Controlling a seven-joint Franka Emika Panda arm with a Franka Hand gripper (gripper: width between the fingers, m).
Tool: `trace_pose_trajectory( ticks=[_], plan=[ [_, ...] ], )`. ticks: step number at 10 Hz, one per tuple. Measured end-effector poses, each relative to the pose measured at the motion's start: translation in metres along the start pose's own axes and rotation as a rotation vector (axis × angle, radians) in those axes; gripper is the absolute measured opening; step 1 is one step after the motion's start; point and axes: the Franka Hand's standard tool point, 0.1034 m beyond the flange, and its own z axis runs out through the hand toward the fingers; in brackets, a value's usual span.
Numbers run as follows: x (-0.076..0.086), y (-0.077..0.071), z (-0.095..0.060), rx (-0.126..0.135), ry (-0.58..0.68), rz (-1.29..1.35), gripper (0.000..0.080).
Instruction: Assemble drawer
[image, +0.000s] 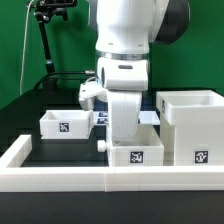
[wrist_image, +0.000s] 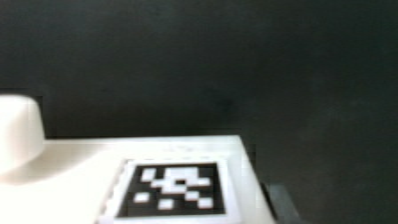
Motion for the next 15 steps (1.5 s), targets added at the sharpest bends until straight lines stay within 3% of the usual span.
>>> trace_pose_trajectory(
  ticks=[2,7,10,15],
  plan=[
    [0.001,0.000,0.000,0.001,0.000,0.000,0.0042],
    [0.021,0.002,0.002,0.014,0.013,0.033,0.0042],
    [0.021,0.001,0.010,0.021,0.015,0.033,0.0042],
    [0.020,0.001,0.011,0.020,0.015,0.035,0.0042]
  ],
)
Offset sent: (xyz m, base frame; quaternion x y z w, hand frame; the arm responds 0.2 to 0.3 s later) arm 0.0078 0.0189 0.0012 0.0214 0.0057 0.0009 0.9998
